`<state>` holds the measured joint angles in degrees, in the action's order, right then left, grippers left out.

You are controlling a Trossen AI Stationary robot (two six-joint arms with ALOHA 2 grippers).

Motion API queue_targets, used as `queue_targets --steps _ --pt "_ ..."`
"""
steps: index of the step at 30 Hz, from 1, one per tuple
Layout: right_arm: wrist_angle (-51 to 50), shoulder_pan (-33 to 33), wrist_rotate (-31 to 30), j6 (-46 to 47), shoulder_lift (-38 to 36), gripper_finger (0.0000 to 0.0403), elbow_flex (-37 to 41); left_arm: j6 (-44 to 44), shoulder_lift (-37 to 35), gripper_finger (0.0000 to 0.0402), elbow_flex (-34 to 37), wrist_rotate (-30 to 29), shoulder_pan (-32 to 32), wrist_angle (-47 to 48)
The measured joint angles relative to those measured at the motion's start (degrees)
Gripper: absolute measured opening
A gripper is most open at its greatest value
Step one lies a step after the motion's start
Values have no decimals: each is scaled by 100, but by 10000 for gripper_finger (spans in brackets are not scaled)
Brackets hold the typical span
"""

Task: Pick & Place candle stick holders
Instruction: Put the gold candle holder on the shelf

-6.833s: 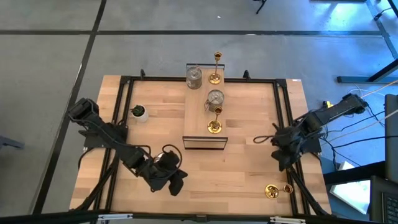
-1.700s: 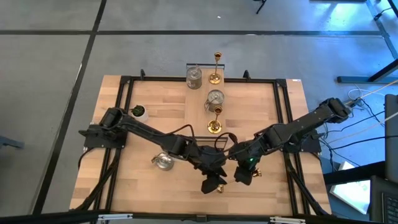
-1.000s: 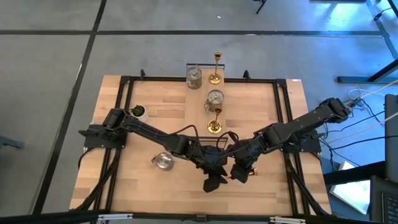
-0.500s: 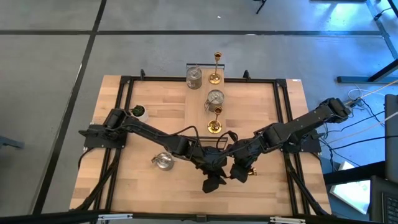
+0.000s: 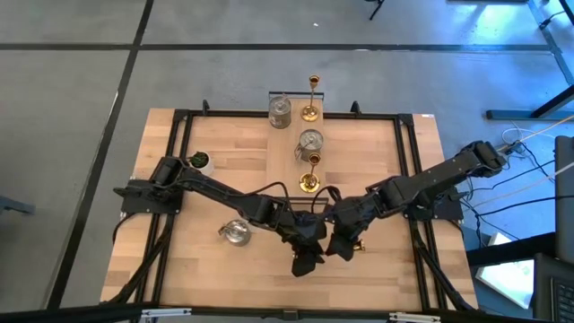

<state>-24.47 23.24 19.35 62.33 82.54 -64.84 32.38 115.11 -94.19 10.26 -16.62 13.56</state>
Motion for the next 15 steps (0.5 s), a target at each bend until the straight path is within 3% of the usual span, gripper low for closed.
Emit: queue_targets --steps 8,15 --pt "-107 -4 151 7 0 34 0 51 0 84 0 191 41 2" --pt "-232 -4 299 17 0 34 0 72 0 71 0 341 48 4"
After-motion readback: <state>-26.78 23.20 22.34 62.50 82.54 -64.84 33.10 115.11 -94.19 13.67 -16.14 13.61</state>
